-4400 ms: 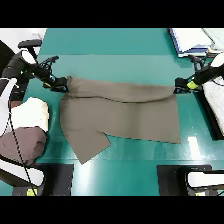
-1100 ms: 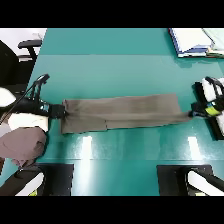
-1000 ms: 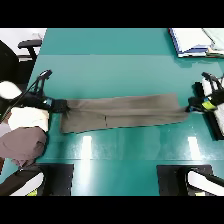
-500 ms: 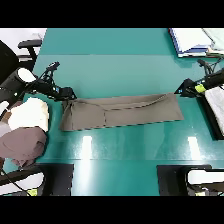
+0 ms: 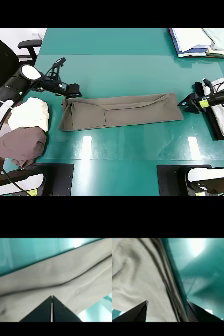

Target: Fold the shirts.

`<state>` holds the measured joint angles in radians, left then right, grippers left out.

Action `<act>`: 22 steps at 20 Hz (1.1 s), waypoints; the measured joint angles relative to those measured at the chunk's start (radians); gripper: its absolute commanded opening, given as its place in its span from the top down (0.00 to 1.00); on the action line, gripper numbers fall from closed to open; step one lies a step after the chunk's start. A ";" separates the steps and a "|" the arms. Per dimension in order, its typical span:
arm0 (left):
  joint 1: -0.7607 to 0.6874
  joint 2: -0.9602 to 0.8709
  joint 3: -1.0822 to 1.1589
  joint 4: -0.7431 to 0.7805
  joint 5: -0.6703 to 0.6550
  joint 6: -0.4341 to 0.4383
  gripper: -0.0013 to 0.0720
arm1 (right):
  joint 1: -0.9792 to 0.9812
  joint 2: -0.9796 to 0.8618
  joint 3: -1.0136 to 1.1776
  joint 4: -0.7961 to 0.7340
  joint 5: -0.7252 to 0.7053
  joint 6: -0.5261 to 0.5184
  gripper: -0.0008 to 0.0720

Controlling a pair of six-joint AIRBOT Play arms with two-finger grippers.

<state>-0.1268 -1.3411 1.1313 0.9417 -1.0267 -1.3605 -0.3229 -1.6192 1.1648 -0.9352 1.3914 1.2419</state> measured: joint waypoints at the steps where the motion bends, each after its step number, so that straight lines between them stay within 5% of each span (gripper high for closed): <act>1: -0.029 -0.002 0.001 -0.004 0.025 -0.007 0.94 | 0.016 -0.014 -0.006 0.021 -0.010 -0.006 0.53; 3: -0.094 -0.012 0.001 -0.010 0.082 -0.028 0.94 | 0.050 -0.037 -0.012 0.034 -0.030 -0.019 0.90; 4: -0.128 -0.021 0.004 -0.012 0.116 -0.038 0.95 | 0.068 -0.045 -0.013 0.037 -0.040 -0.030 0.97; 12: -0.346 -0.248 0.163 -0.027 0.191 -0.085 0.95 | 0.159 0.095 0.160 0.094 0.029 -0.063 0.97; 22: -0.474 -0.490 0.379 -0.059 0.204 -0.110 0.95 | 0.402 0.271 0.403 0.273 0.062 0.029 0.97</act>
<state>-0.6010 -1.8313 1.5101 0.8825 -0.8227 -1.4704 0.0795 -1.3483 1.5681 -0.6624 1.4532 1.2705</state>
